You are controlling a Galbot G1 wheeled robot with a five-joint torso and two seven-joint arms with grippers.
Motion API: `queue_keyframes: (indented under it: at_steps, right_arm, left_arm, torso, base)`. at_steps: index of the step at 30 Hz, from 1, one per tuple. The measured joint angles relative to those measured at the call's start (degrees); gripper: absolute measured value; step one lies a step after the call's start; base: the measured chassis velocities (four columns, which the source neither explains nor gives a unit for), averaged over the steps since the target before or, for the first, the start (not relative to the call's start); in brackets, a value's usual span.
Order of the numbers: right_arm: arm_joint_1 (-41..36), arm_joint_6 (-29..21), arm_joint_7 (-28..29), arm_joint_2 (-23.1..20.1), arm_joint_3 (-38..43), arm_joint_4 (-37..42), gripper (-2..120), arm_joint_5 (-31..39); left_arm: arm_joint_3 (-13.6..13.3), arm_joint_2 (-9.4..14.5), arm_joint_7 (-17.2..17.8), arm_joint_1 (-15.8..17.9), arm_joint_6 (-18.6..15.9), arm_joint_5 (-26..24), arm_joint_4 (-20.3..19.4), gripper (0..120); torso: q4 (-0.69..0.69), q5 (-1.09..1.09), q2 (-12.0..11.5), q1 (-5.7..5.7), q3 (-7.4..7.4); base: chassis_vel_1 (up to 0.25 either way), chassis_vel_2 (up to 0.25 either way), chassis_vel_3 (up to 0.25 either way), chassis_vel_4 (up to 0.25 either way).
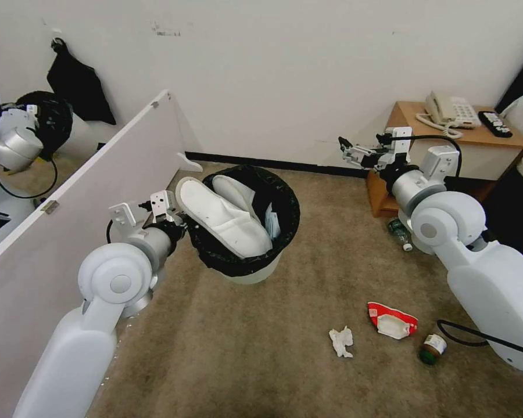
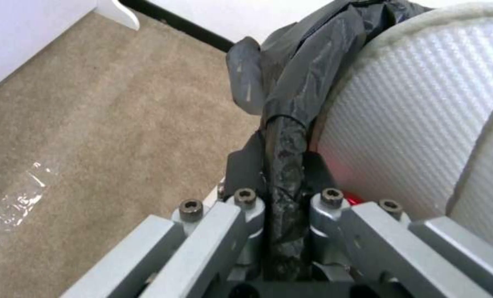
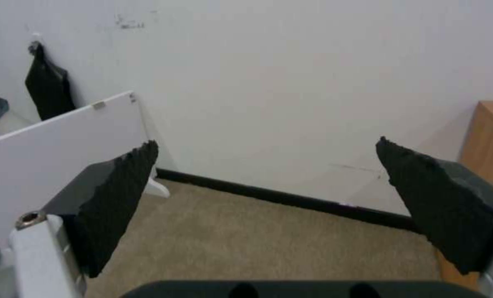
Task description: Pick up the trash bin, then pick up the garbage from the floor and place it into the trash bin.
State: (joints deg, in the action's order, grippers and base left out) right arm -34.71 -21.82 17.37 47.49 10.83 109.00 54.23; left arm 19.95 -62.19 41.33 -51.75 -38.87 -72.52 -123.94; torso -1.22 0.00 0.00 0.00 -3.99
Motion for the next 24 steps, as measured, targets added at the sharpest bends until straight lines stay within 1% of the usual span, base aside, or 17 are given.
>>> queue_keyframes:
  at_steps: [4, 17, 24]
  right_arm:
    - [0.06, 0.00, 0.00, -0.06, 0.03, 0.10, 100, 0.04]
    - [0.08, 0.00, 0.01, -0.46, 0.46, 0.26, 100, 0.20]
    - [0.20, -0.01, 0.01, -0.55, 0.54, 0.24, 100, 0.27]
  left_arm:
    - [0.02, 0.02, 0.05, -0.08, 0.03, 0.00, -0.18, 4]
    - [-0.08, 0.12, 0.26, -0.19, -0.11, 0.14, -0.45, 4]
    - [-0.11, 0.00, 0.26, -0.11, 0.09, 0.05, -0.36, 4]
  torso:
    - [-0.04, 0.00, 0.00, 0.00, 0.00]
    - [-0.02, 0.00, 0.00, 0.00, 0.00]
    - [-0.06, 0.00, 0.00, 0.00, 0.00]
  base:
    - [0.000, 0.000, 0.000, 0.000]
    - [0.000, 0.000, 0.000, 0.000]
    - [0.000, 0.000, 0.000, 0.000]
